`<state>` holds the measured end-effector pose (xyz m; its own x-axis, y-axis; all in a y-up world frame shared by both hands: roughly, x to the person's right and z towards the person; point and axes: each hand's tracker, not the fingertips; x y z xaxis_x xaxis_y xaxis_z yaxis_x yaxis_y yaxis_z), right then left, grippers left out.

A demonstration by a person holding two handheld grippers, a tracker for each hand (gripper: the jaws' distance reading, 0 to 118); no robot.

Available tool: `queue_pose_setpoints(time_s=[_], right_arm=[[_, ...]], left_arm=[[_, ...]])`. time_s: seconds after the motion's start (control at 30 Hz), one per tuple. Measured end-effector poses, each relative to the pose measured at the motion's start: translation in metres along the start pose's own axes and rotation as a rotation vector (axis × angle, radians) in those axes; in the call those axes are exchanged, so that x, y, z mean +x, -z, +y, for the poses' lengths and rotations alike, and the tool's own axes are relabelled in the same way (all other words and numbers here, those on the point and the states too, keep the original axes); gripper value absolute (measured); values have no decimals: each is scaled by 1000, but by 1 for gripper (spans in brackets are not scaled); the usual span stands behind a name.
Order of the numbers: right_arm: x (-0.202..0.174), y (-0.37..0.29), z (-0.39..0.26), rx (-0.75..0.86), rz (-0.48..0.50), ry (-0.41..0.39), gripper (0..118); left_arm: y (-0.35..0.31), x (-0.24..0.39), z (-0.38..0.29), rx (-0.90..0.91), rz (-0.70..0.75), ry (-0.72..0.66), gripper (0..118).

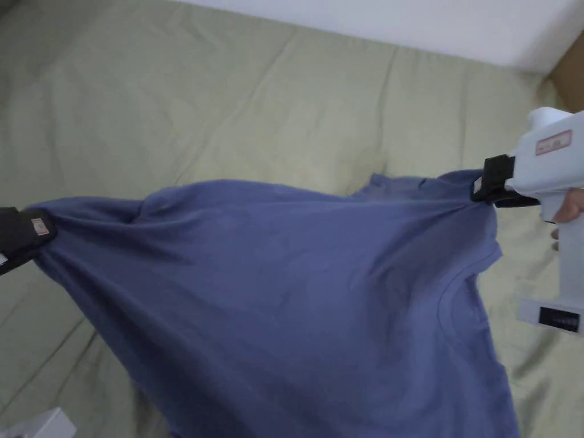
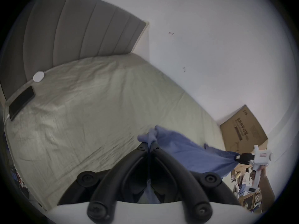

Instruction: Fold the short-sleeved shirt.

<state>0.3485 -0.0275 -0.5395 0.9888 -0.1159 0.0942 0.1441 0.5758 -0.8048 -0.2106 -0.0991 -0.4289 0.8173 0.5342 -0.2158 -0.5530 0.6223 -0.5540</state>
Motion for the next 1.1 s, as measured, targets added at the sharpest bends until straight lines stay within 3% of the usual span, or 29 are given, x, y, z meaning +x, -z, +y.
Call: queue_pose_setpoints(time_s=[0.17,0.37,0.53,0.63,0.8,1.0,1.1], right_arm=[[9,-178,-18,181,-38,-98,0],[24,-354,-36,433,-63,-13,0],[31,-430,-29,579,-105,42,0],[28,-451,-13,613,-96,71,0],[11,-455,31,654,-106,90,0],[-9,-421,100,689,-175,139,0],[-18,-397,135,702,-237,122,0]], left_arm=[[-76,30,29,129,-131,36,1],[-180,69,89,339,-288,75,0],[-234,102,148,424,-356,129,0],[-245,126,182,430,-351,155,0],[-229,166,226,450,-186,276,0],[-182,213,272,460,-67,297,1],[-157,238,294,489,-9,359,0]])
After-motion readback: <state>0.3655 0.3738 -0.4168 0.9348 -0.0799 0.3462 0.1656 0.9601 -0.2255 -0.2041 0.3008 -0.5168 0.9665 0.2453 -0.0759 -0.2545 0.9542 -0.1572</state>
